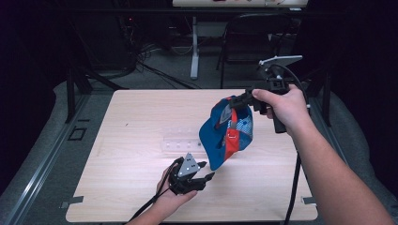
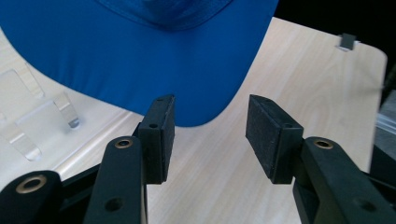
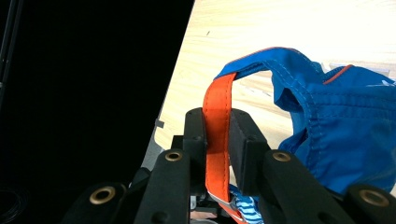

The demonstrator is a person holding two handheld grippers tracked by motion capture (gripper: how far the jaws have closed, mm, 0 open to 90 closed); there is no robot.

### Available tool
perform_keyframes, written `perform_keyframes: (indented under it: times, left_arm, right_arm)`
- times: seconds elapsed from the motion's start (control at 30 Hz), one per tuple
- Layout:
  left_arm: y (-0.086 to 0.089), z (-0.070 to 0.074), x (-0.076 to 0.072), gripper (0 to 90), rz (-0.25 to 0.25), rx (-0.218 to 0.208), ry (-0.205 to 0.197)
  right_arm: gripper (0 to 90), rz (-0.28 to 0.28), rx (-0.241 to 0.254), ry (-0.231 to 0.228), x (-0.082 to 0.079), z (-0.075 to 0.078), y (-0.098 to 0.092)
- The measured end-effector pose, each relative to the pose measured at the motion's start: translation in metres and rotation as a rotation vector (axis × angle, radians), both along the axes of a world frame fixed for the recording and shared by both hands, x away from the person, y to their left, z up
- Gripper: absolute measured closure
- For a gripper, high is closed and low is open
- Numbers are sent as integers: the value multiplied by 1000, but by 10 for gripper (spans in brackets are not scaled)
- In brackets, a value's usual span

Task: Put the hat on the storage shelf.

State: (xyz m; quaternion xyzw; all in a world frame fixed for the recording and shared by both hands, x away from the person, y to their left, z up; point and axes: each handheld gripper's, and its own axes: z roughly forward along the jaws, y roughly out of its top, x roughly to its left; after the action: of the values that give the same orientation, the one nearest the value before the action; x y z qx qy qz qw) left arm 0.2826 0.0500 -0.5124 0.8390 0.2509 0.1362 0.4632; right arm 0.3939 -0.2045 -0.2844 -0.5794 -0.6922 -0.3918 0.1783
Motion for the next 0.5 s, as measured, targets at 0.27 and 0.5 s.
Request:
perform_keyframes:
  times: [0.27,0.5]
  left_arm:
    - [-12,0,0,534,-10,-9,-25]
    - [-17,-3,5,575,-7,0,-23]
  right_arm:
    - [780,10,2,-4,0,0,4]
    - [780,8,-4,-2,0,0,6]
